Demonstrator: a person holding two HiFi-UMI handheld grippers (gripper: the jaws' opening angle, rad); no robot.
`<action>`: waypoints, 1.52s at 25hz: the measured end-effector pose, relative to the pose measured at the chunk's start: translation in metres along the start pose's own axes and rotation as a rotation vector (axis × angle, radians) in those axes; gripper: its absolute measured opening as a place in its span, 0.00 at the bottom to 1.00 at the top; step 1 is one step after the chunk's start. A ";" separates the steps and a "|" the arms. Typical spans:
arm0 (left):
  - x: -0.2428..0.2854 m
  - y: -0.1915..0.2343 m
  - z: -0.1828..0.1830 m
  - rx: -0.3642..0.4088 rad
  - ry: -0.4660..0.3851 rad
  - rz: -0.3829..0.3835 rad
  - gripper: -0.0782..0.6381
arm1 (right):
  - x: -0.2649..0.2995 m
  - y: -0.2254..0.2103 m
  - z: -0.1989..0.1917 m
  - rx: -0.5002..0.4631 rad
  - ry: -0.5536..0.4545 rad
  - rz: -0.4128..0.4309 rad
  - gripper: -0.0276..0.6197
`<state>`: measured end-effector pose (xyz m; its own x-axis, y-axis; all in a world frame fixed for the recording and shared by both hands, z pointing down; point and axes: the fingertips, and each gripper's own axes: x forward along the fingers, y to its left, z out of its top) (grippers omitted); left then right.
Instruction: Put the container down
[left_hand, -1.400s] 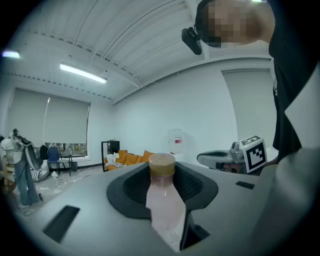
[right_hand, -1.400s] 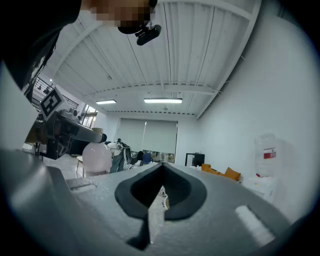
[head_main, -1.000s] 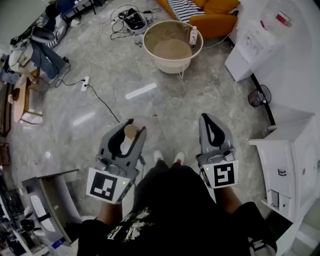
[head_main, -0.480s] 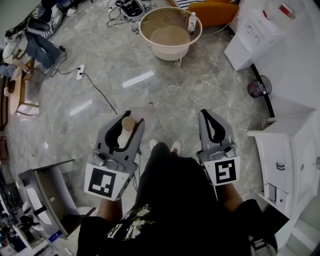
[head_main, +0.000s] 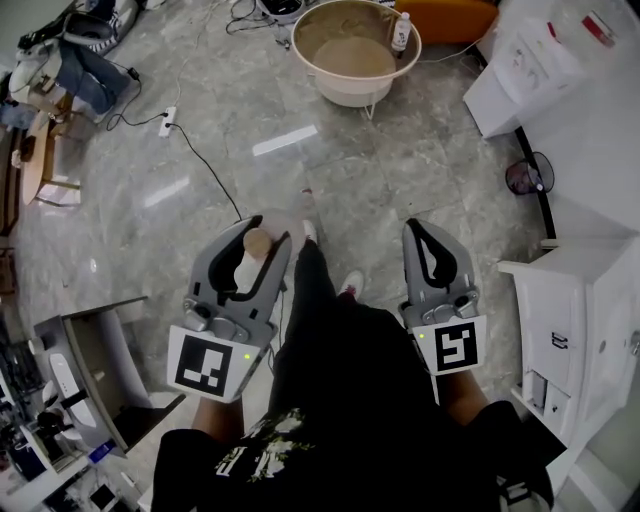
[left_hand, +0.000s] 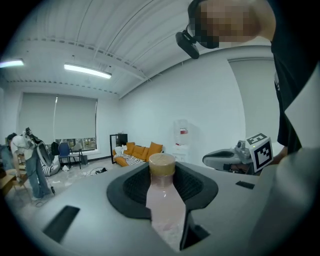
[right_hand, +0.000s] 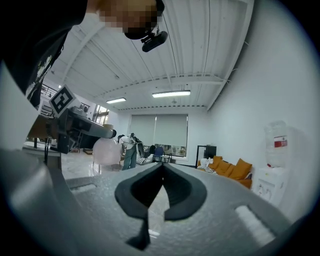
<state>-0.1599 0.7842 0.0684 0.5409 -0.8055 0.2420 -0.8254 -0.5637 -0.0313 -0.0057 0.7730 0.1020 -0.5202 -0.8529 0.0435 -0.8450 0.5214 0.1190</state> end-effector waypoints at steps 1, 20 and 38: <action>0.006 0.001 -0.002 0.001 0.005 -0.003 0.31 | 0.005 0.000 -0.001 -0.005 0.002 0.012 0.04; 0.094 0.087 0.022 0.027 0.007 -0.043 0.31 | 0.125 -0.039 0.001 -0.014 0.019 0.016 0.04; 0.167 0.220 0.048 0.022 -0.046 -0.094 0.31 | 0.263 -0.066 0.032 -0.020 0.017 -0.066 0.04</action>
<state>-0.2439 0.5169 0.0554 0.6232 -0.7560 0.2002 -0.7671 -0.6408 -0.0319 -0.0905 0.5148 0.0742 -0.4607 -0.8861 0.0513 -0.8748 0.4631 0.1424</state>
